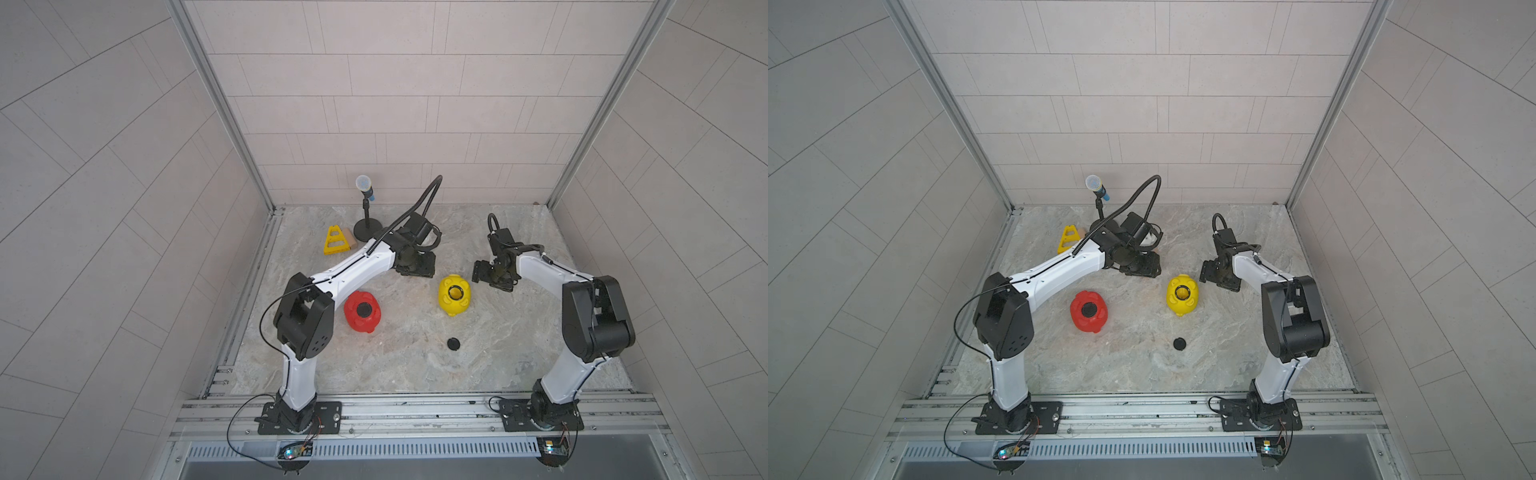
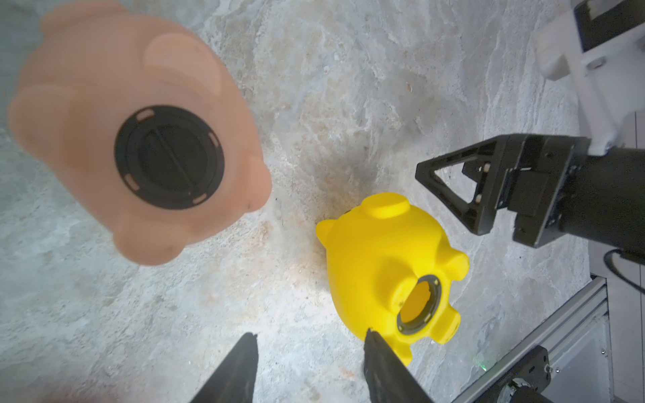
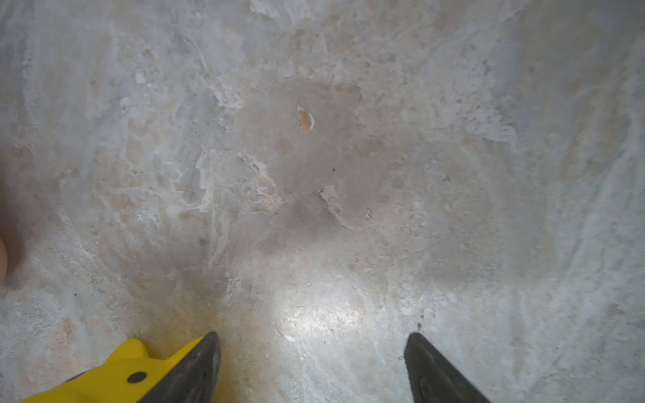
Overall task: Close piggy banks
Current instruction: Adjust the piggy bank at the center of the board.
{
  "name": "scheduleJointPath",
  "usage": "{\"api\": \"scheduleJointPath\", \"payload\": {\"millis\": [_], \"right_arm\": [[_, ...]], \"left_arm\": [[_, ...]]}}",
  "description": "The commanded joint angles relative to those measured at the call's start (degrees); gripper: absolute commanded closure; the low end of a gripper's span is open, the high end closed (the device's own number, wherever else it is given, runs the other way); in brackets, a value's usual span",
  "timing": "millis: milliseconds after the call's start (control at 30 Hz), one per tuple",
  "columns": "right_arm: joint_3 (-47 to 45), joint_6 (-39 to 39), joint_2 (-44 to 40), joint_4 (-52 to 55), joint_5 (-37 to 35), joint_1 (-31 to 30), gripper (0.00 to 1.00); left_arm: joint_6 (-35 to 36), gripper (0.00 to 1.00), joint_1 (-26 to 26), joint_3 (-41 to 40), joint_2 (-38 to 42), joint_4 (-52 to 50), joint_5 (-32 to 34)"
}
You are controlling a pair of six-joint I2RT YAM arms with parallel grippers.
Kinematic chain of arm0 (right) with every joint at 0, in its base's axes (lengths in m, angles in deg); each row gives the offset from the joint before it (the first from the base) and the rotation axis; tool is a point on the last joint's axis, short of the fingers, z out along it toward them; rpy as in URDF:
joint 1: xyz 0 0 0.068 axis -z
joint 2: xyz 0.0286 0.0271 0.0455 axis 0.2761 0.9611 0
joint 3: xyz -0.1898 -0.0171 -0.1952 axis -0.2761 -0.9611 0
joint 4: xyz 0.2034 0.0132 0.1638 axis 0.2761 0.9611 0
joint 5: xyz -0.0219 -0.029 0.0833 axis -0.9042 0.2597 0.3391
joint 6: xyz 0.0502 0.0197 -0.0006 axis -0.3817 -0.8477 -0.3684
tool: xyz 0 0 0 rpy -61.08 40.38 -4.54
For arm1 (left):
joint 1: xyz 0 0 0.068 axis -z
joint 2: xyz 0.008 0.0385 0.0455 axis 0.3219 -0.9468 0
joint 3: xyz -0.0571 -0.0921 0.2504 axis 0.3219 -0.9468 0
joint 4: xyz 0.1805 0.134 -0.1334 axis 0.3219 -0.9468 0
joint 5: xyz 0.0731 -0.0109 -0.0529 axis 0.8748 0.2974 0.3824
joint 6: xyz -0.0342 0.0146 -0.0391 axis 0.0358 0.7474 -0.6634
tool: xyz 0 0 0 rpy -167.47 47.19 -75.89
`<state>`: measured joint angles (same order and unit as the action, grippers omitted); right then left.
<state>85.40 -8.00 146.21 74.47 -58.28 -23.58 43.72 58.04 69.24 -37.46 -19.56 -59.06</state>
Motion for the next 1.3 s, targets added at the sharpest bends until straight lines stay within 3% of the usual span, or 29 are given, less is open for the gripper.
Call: {"api": "scheduleJointPath", "payload": {"millis": [0, 533, 1267], "right_arm": [[-2.0, -1.1, -3.0, 1.1, -0.5, 0.1, 0.16], [-9.6, -1.4, -9.7, -0.5, 2.4, -0.2, 0.17], [-6.7, 0.0, -4.1, -1.8, 6.2, -1.7, 0.18]], "left_arm": [[0.9, 0.45, -0.6, -2.5, 3.9, 0.4, 0.3], [0.4, 0.45, -0.9, -9.7, 9.1, 2.8, -0.2], [-0.2, 0.45, -1.0, -8.5, 5.6, 3.8, -0.7]]}}
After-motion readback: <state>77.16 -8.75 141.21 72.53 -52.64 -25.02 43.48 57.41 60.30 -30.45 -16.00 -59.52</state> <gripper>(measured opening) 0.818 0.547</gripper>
